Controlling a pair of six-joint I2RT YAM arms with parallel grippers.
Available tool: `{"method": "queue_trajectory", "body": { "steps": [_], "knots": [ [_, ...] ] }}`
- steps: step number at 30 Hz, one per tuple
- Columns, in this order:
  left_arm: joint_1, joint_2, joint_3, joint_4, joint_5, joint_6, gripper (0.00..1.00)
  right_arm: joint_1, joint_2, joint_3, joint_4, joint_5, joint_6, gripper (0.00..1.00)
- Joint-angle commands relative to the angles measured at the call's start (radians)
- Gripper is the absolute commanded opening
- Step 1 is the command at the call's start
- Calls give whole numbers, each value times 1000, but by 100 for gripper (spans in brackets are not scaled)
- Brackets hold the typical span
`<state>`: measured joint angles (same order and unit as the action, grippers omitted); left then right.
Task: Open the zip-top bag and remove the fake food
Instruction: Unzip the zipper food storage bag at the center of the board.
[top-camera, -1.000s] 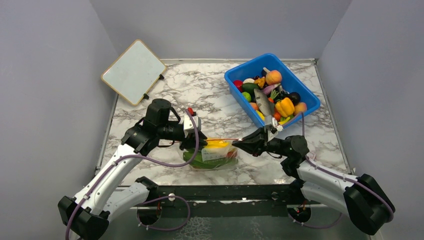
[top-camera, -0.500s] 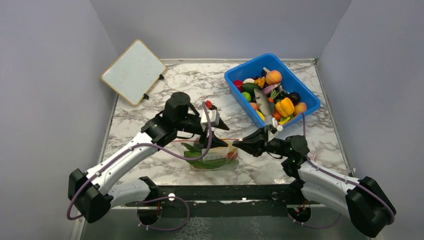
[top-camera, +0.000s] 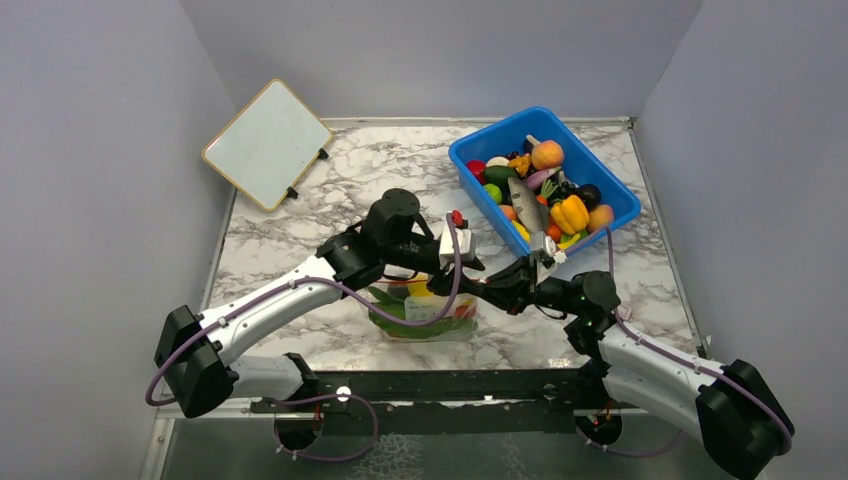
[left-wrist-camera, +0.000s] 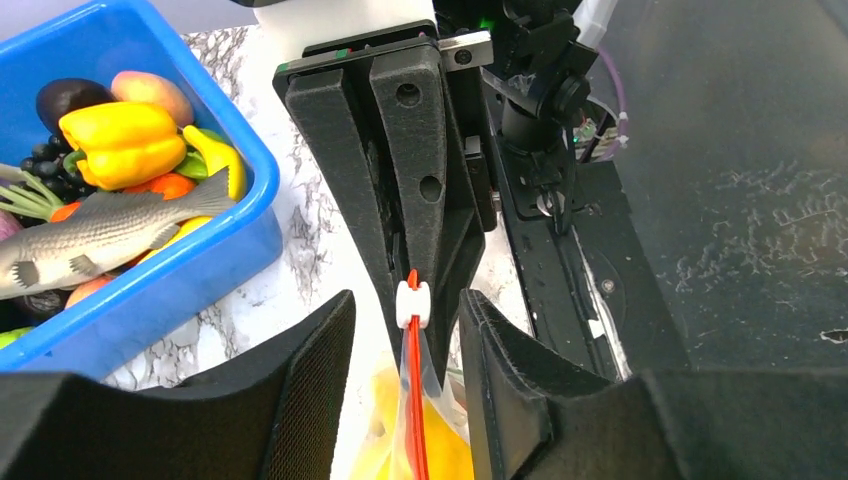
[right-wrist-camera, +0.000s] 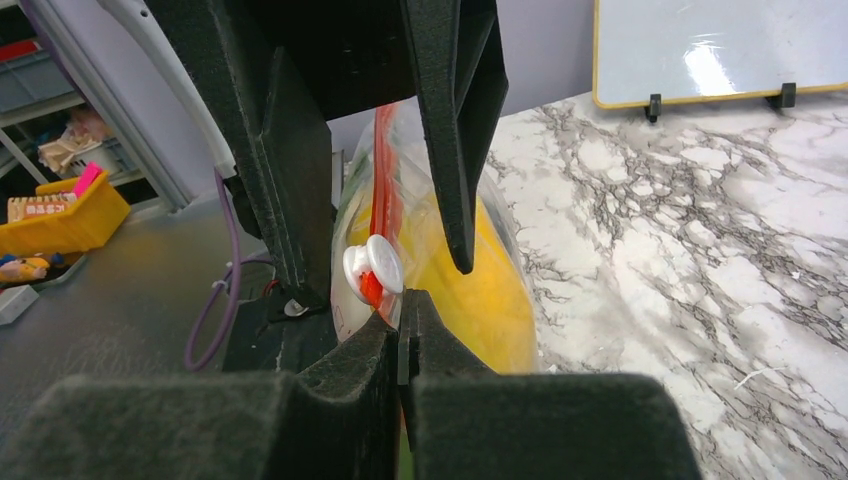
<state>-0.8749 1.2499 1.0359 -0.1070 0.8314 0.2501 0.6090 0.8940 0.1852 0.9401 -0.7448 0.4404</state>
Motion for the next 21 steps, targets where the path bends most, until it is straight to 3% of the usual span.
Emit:
{"method": "queue_trajectory", "body": {
  "steps": [1,7,12,21],
  "knots": [
    [-14,11,33,27,-42,3,41,6,-14,-12,0,27,-12,1],
    [-18,13,22,28,-40,-11,23,6,-13,-10,-7,31,-14,1],
    [-18,-4,8,27,-49,-12,2,6,-12,-12,-9,36,-15,1],
    [-18,-56,-23,-37,-81,18,0,6,-19,-18,-20,48,-31,1]
  ]
}}
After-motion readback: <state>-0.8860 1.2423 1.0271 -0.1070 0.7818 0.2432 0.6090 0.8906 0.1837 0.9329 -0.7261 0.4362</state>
